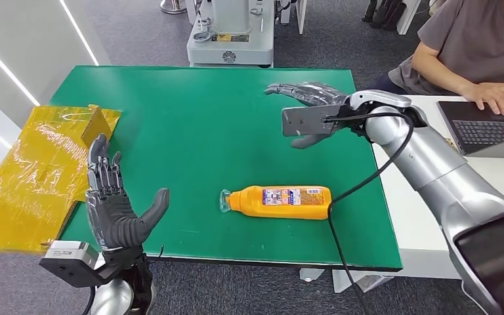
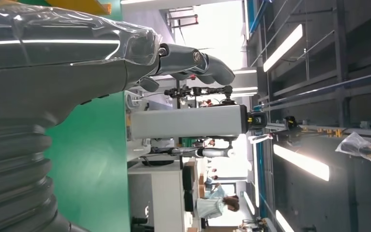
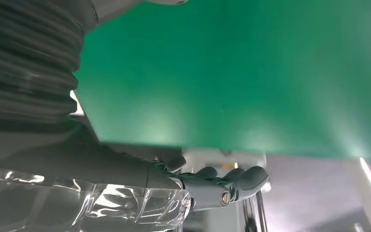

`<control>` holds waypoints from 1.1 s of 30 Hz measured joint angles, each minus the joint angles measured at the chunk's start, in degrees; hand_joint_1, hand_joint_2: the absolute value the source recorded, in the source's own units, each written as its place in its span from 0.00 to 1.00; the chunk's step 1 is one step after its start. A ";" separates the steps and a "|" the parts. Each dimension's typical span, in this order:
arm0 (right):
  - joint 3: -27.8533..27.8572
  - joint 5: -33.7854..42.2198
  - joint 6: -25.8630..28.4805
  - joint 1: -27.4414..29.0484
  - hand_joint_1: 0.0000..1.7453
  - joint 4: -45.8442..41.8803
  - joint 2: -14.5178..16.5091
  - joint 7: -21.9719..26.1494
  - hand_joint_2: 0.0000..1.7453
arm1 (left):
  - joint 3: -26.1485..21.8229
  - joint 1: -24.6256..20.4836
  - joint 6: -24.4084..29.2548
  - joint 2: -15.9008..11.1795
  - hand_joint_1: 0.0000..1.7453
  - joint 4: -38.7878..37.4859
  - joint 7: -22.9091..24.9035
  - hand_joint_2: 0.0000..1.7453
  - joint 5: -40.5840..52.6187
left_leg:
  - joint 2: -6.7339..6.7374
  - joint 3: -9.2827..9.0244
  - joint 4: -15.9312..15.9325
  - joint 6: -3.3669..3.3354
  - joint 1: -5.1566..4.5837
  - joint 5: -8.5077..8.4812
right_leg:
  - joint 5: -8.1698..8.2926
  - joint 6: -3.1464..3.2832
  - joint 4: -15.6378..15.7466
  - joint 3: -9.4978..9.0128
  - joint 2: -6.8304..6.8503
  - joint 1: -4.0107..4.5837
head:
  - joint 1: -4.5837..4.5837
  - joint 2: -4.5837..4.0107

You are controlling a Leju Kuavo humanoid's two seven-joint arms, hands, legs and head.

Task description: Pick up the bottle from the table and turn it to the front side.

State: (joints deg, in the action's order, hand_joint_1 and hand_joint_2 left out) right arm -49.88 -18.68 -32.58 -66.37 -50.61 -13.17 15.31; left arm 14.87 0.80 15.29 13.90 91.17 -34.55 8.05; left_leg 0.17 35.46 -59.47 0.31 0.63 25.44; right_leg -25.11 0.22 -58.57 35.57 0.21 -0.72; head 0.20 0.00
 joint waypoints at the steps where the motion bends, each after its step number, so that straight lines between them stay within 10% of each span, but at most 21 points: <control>1: -1.34 0.56 -0.16 -0.40 0.00 1.75 0.28 -0.03 1.00 | 0.01 -0.01 -0.02 0.00 0.00 -0.01 -0.22 1.00 -0.07 | 0.00 0.00 0.00 0.00 0.00 0.00 | 0.00 0.00 0.00 0.00 0.00 0.00 | 0.00 0.00; 15: -16.40 0.13 1.30 0.46 0.00 17.21 3.30 -0.32 1.00 | 0.17 -2.19 0.28 -0.02 0.00 -1.50 -0.75 1.00 -1.28 | -0.01 -0.01 -0.01 0.00 -0.01 0.01 | -0.01 -0.01 0.03 0.01 0.00 0.00 | 0.00 0.00; 33: -21.16 -0.51 5.41 5.08 0.00 21.44 3.24 0.43 1.00 | 0.37 -3.96 0.21 0.00 0.00 -3.70 -0.73 1.00 -1.30 | 0.02 -0.02 -0.02 0.00 0.00 0.01 | 0.00 0.00 0.01 0.01 -0.03 0.00 | -0.01 0.00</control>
State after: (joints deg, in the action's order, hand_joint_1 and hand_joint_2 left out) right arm -71.03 -19.19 -27.17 -61.29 -29.17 -9.92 15.74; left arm 15.24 -3.16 15.50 13.90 87.47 -35.28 6.75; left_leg 0.18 35.45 -59.49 0.30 0.63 25.45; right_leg -25.11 0.22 -58.56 35.58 0.18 -0.72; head 0.20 0.00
